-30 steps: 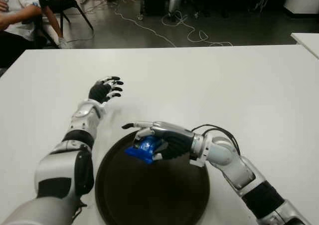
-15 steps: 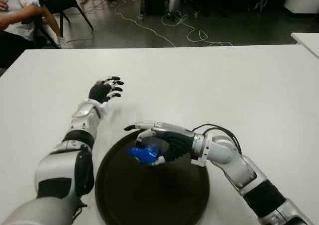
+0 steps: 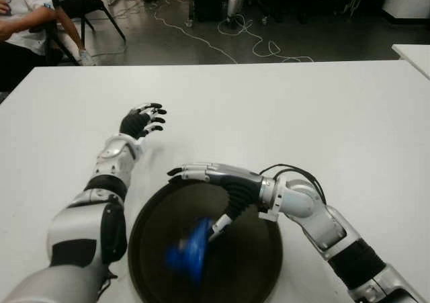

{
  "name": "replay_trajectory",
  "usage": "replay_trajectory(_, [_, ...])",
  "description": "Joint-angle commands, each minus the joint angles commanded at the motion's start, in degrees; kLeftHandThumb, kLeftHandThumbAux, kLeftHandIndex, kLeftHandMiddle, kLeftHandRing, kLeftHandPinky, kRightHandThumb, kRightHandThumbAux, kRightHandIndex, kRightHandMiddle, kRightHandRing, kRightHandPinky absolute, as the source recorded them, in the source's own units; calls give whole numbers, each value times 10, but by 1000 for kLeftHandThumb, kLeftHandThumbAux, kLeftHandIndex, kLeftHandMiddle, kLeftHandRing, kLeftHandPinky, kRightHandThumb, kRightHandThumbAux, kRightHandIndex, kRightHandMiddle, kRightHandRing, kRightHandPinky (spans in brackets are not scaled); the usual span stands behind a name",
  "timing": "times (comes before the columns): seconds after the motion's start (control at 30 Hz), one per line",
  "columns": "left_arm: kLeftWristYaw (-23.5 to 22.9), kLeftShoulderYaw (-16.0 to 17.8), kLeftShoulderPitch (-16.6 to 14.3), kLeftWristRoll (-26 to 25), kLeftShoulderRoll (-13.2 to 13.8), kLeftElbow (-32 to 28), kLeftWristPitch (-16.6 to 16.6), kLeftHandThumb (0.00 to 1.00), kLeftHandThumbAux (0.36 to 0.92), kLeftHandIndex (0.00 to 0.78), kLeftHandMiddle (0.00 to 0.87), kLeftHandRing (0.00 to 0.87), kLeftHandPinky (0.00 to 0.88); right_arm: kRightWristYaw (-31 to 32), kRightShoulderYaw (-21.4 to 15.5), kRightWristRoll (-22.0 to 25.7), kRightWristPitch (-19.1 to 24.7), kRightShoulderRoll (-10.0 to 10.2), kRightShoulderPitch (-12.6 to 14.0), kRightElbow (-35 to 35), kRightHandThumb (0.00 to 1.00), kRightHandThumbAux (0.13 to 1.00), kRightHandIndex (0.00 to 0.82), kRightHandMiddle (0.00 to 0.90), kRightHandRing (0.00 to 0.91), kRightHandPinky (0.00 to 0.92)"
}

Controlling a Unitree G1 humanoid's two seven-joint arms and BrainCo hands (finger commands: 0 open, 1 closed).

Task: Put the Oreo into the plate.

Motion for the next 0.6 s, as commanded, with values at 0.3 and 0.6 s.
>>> replay_trajectory(0.3, [1,-2,0,1,1,1,-1,830,676,432,461,513,533,-21,0,-13,-20,4,-1,22,0,666,0,0,0,0])
replay_trajectory(0.6, [-2,-1,-1,0,1,1,2,831,675,432,461,514,538,-38,1,-20,-50,8,-6,46,0,674,0,0,0,0])
